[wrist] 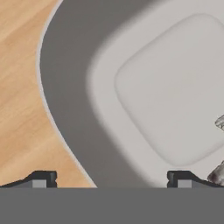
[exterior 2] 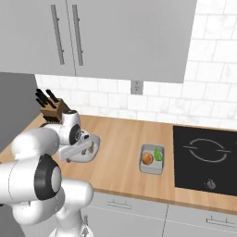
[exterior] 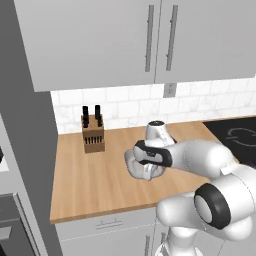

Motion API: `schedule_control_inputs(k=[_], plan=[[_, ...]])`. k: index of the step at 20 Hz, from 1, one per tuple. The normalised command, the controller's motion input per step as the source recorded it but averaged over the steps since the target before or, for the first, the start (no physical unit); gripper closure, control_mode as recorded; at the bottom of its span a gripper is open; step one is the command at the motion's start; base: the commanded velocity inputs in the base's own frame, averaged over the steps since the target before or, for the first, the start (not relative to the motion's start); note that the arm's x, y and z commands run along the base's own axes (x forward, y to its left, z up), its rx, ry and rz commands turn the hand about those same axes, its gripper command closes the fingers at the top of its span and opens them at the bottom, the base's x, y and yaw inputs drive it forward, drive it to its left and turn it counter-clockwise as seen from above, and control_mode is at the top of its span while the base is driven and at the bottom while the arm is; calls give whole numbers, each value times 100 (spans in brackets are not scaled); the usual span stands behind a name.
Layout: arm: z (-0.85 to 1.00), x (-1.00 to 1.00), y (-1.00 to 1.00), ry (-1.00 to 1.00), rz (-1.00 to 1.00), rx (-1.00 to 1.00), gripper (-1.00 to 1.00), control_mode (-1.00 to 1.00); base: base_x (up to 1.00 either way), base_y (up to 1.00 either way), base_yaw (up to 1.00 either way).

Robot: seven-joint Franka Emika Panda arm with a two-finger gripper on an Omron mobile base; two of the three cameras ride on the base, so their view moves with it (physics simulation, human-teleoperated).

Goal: Take the meat container that has the fish and place it on the second highest rack of the freezer. Then take the vegetable container that has the onion and lemon wedge and place it on the highest rack of the freezer.

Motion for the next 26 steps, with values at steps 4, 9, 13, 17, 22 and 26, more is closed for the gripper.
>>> schedule_control_inputs(k=[4,9,13,17,22,26], plan=[[-7,18,0,0,2,0,-100,-100,0,0,0],[-13,19,0,0,3,0,-100,-100,0,0,0],[-16,21,0,0,5,0,-100,-100,0,0,0],[-17,16,0,0,6,0,-100,-100,0,0,0],[-16,18,1,0,5,0,-100,-100,0,0,0],[-14,8,0,0,5,0,-100,-100,0,0,0]])
